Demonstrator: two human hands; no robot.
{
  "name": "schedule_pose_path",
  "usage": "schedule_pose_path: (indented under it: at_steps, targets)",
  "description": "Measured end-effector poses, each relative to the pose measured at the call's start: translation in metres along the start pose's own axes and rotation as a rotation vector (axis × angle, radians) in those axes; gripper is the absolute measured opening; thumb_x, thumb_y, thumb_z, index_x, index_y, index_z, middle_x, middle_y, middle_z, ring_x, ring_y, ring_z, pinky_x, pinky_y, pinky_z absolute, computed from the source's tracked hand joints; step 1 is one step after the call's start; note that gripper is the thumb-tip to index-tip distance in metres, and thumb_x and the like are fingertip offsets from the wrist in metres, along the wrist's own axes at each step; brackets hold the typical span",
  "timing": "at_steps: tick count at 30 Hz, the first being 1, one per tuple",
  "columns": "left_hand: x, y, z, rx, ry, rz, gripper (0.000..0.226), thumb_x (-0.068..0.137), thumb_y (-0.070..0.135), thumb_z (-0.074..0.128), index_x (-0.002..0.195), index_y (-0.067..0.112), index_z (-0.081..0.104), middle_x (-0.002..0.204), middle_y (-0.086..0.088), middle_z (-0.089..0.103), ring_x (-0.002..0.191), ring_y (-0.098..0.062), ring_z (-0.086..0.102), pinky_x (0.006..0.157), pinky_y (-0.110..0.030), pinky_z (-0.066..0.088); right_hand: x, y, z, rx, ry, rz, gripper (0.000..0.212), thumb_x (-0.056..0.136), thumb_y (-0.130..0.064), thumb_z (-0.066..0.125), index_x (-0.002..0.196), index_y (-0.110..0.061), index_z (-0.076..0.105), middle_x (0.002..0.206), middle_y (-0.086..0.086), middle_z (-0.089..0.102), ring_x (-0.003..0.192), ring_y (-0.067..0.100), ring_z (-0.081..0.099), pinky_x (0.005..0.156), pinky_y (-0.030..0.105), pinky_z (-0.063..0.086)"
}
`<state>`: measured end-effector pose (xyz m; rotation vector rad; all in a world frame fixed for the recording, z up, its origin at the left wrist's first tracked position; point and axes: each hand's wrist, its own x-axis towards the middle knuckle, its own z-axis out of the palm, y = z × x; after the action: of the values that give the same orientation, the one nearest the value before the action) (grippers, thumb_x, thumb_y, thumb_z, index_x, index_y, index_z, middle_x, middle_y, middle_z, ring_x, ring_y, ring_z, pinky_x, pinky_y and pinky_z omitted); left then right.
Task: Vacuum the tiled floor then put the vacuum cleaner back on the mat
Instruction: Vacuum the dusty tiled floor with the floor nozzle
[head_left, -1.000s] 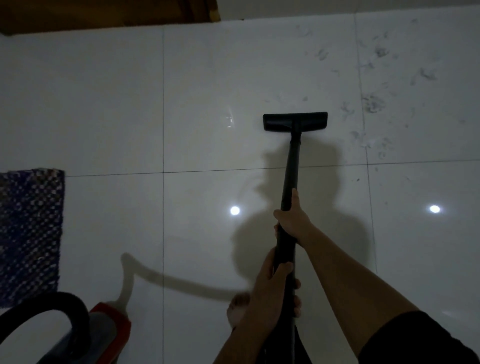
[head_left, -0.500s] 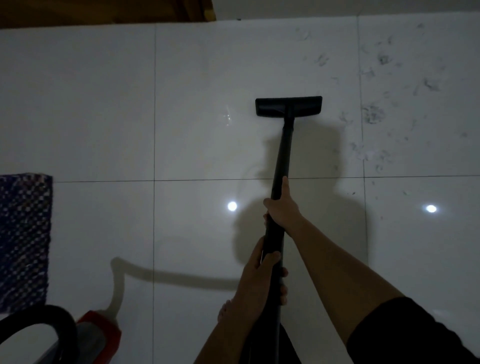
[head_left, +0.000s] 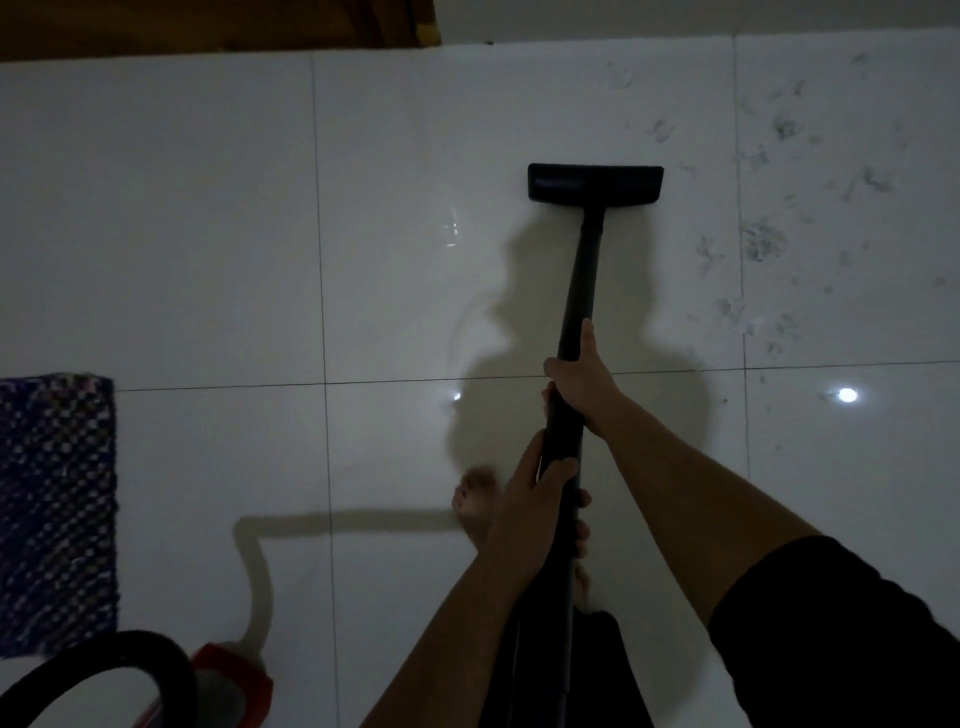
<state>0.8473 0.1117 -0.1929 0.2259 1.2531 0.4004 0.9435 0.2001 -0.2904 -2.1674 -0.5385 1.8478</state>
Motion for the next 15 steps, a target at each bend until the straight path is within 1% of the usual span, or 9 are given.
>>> schedule_pose_path:
  at_steps: [3,7,11,13,15]
  targets:
    - [0.009,0.022,-0.008,-0.003,-0.036,-0.003,0.038,0.100,0.015,0.039,0.135,0.027,0.042,0.071,-0.008,0.050,0.042,-0.014,0.046,0.039,-0.022,0.041,0.009,-0.023,0.006,-0.026,0.004,-0.010,0.086,0.095,-0.007,0.049,0.153,-0.036,-0.007,0.097,0.016,0.058,0.056,0.019,0.055,0.052,0.031,0.047]
    - [0.016,0.049,-0.014,-0.038,-0.052,-0.012,0.040,0.099,0.015,0.041,0.137,0.027,0.041,0.070,-0.009,0.050,0.040,-0.015,0.046,0.039,-0.022,0.041,0.020,-0.050,0.012,-0.014,0.006,-0.003,0.087,0.095,-0.007,0.050,0.152,-0.038,-0.008,0.097,0.020,0.058,0.058,0.022,0.056,0.058,0.037,0.050]
    - [0.023,0.070,-0.018,-0.057,-0.063,0.002,0.039,0.099,0.014,0.040,0.136,0.027,0.043,0.067,-0.009,0.050,0.038,-0.015,0.045,0.038,-0.021,0.040,0.027,-0.072,0.015,-0.020,-0.012,0.010,0.088,0.095,-0.007,0.050,0.152,-0.039,-0.009,0.095,0.020,0.058,0.057,0.023,0.056,0.054,0.035,0.048]
    - [0.026,0.080,-0.018,-0.063,-0.075,0.029,0.035,0.099,0.013,0.040,0.131,0.028,0.047,0.065,-0.009,0.050,0.037,-0.014,0.044,0.037,-0.020,0.040,0.032,-0.080,0.016,-0.030,-0.011,0.011,0.088,0.095,-0.007,0.050,0.152,-0.039,-0.009,0.094,0.020,0.059,0.056,0.023,0.056,0.052,0.034,0.048]
    - [0.028,0.087,-0.017,-0.073,-0.075,0.056,0.030,0.099,0.011,0.040,0.118,0.031,0.052,0.059,-0.006,0.050,0.037,-0.014,0.044,0.035,-0.020,0.040,0.037,-0.085,0.017,-0.036,-0.007,0.007,0.088,0.095,-0.008,0.051,0.152,-0.039,-0.009,0.089,0.018,0.060,0.057,0.023,0.057,0.053,0.034,0.048]
